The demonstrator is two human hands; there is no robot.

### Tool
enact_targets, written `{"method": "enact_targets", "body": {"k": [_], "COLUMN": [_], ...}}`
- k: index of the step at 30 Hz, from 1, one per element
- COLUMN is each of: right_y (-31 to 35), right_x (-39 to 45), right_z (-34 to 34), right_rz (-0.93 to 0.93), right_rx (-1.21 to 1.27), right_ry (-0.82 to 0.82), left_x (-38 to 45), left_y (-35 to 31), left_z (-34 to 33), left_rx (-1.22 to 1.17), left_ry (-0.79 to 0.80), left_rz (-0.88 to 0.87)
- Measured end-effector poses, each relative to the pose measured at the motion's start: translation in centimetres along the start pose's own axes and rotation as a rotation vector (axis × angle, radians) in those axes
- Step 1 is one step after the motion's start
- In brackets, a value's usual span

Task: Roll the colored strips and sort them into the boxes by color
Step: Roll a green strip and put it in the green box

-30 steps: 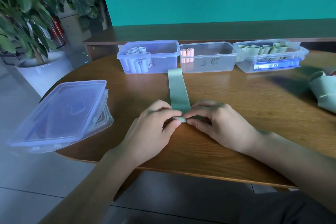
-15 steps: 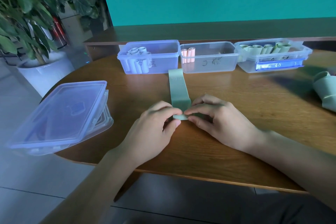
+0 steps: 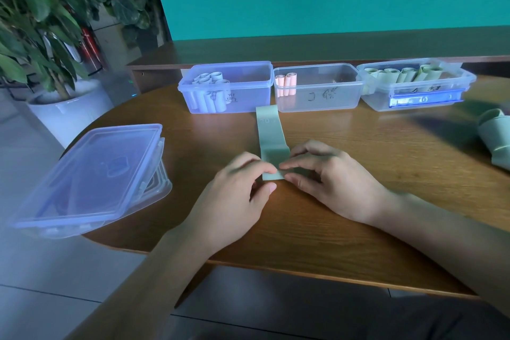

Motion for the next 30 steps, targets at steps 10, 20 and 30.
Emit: {"method": "enact_targets", "body": {"k": [10,20,30], "right_y": [-0.9,-1.4,-1.8], "right_x": [0.8,1.4,1.8], "right_z": [-0.3,-0.2,-0.4], "right_rz": [-0.034,-0.019,-0.032], "right_rx": [0.074,0.004,0.039], "right_ry": [-0.013,-0.055,-0.047], "left_x": [0.1,0.5,0.4], "left_y": [0.1,0.2,0.3], "left_z": [0.0,-0.1,-0.1], "left_rx": [0.007,0.053,0.031], "left_ry": [-0.018,0.038,-0.003], "left_rz": [0.003,0.015,0.025]}}
Point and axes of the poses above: each hand's wrist, its own x-axis towards the middle knuckle, its own z-axis out of the back of the hand, y = z × x, the point moved 3 cm from there along x, towards the middle knuckle, and after that the axes turned 7 degrees about -z, right-handed, at the moved point
